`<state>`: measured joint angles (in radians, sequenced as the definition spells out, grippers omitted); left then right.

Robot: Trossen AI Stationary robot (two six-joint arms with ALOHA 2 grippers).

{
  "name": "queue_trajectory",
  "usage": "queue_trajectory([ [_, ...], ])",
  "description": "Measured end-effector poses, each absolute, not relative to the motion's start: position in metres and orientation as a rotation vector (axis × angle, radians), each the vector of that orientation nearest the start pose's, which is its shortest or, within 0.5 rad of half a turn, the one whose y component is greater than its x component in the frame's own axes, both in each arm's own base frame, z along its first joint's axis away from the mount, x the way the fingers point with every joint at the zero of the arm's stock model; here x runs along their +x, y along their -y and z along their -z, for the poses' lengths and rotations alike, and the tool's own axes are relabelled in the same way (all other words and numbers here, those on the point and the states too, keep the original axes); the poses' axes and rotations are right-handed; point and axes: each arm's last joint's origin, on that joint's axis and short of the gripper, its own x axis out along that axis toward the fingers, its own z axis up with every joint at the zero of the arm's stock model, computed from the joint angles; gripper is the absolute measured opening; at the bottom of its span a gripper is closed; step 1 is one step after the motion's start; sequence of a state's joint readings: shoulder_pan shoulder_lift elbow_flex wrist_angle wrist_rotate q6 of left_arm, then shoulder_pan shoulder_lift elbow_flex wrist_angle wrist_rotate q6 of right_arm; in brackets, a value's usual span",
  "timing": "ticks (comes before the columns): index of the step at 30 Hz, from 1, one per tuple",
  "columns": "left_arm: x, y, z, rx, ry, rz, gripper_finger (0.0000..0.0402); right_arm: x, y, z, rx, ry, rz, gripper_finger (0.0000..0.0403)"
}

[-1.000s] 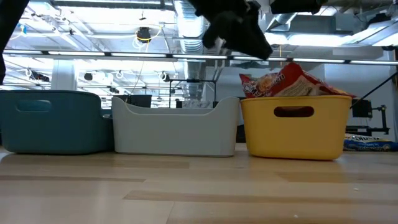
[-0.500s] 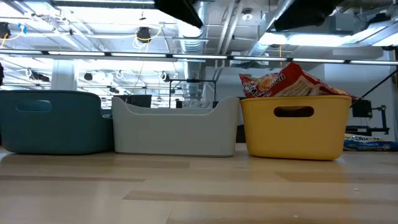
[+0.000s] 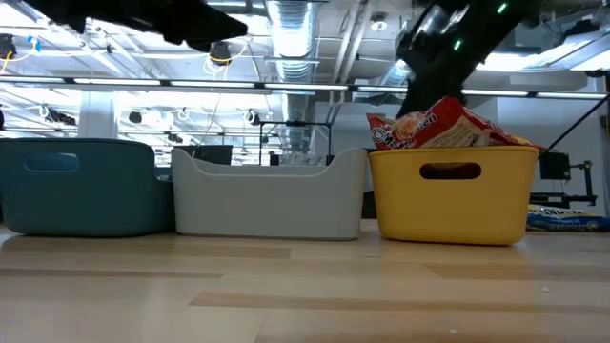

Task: Sort Maruchan noodles
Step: Put the red noodle pack into the yellow bin

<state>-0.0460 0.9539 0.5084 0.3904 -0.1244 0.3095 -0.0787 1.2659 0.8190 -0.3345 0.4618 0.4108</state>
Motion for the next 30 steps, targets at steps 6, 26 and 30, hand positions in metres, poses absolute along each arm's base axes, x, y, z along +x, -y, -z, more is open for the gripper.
queue_trajectory([
  [6,0.201,0.004,-0.268,0.330,-0.045,-0.138,0.0000,0.261,0.069,-0.226,0.367,-0.743,0.631,0.0007],
  [26,0.196,0.003,-0.268,0.336,-0.072,-0.143,0.0000,0.311,0.097,-0.204,0.512,-1.211,0.429,0.0007],
  [30,0.196,0.003,-0.268,0.337,-0.075,-0.143,0.0000,0.319,0.082,-0.206,0.491,-1.219,0.343,0.0008],
])
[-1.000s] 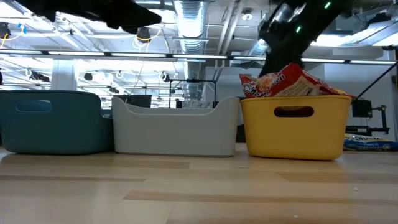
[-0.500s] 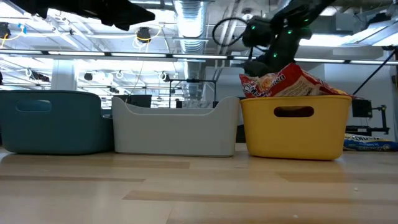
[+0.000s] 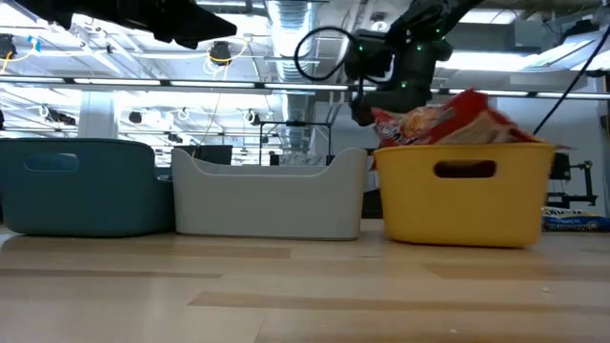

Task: Sort Maruchan noodles
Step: Put the red noodle pack into the yellow bin

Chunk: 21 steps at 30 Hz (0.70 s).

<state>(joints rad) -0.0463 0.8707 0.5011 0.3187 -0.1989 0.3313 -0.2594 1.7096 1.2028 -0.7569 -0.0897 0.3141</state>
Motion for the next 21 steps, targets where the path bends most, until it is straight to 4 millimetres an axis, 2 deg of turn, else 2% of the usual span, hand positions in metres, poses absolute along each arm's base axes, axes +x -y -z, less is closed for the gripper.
queue_trajectory([
  [8,0.196,0.003,-0.267,0.338,-0.089,-0.140,0.0000,0.323,0.049,-0.211,0.413,-1.281,0.222,0.0008],
  [14,0.196,0.003,-0.266,0.337,-0.090,-0.140,0.0000,0.322,0.036,-0.218,0.323,-1.264,0.137,0.0008],
  [18,0.196,0.003,-0.266,0.337,-0.096,-0.139,0.0000,0.306,0.033,-0.242,0.307,-1.238,0.169,0.0008],
  [21,0.196,0.003,-0.264,0.334,-0.114,-0.136,0.0000,0.285,0.027,-0.255,0.332,-1.259,0.235,0.0008],
])
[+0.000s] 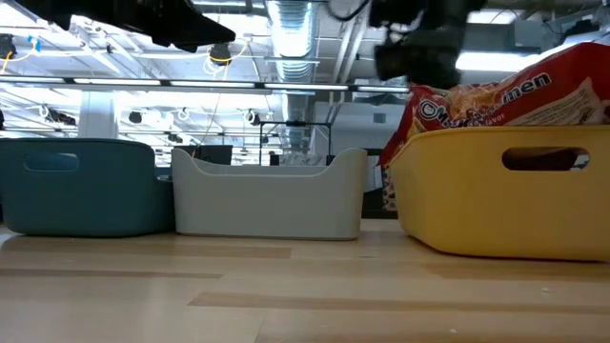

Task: Sort Maruchan noodles
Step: Put the red noodle pack into the yellow bin

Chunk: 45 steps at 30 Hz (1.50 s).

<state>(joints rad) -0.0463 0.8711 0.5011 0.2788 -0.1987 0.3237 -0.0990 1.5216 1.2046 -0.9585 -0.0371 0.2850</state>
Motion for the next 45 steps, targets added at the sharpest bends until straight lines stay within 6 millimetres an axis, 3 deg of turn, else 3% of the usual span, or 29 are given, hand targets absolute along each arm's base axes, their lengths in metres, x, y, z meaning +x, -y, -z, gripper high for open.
queue_trajectory([
  [8,0.196,0.003,-0.263,0.320,-0.121,-0.136,0.0000,0.229,-0.004,-0.242,0.480,-1.394,0.271,0.0008],
  [13,0.196,0.003,-0.265,0.319,-0.105,-0.138,0.0000,0.211,-0.023,-0.226,0.527,-1.410,0.279,0.0008],
  [17,0.196,0.003,-0.265,0.319,-0.104,-0.138,0.0000,0.214,-0.030,-0.216,0.546,-1.361,0.245,0.0008],
  [24,0.196,0.003,-0.265,0.319,-0.104,-0.139,0.0000,0.220,-0.039,-0.199,0.551,-1.421,0.236,0.0008],
  [35,0.196,0.003,-0.265,0.319,-0.106,-0.138,0.0000,0.240,-0.037,-0.181,0.563,-1.401,0.250,0.0010],
  [45,0.195,0.002,-0.265,0.321,-0.113,-0.182,0.0000,0.228,-0.025,-0.204,0.547,-1.310,0.267,0.0013],
])
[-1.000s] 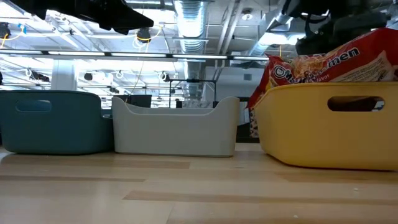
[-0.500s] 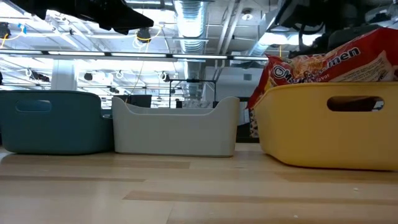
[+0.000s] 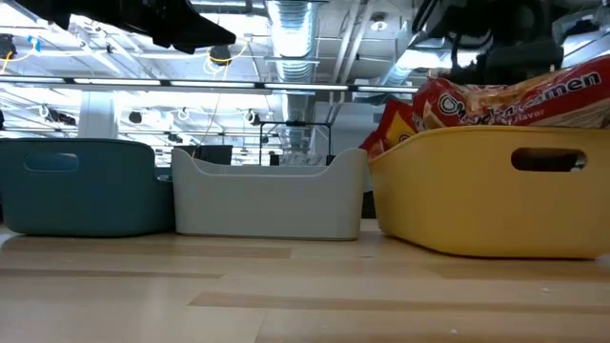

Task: Sort Maruchan noodles
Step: Put the red noodle pack into the yellow bin

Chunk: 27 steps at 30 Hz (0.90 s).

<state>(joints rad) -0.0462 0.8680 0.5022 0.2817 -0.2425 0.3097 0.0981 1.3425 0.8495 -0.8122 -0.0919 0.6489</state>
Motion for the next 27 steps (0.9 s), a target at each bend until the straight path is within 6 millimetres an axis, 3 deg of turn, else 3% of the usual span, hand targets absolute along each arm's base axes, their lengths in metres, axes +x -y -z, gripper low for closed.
queue_trajectory([
  [8,0.194,-0.001,-0.264,0.326,-0.139,-0.283,0.0000,0.212,-0.014,-0.241,0.466,-1.080,0.381,0.0013],
  [14,0.190,-0.015,-0.257,0.315,-0.250,-0.556,0.0003,0.206,0.002,-0.247,0.356,-0.959,0.573,0.0018],
  [20,0.192,-0.052,-0.243,0.199,-0.337,-0.675,0.0049,0.213,0.019,-0.244,0.331,-0.909,0.595,0.0021],
  [27,0.192,-0.120,-0.236,0.021,-0.389,-0.815,0.0128,0.230,0.037,-0.245,0.298,-0.807,0.595,0.0022],
])
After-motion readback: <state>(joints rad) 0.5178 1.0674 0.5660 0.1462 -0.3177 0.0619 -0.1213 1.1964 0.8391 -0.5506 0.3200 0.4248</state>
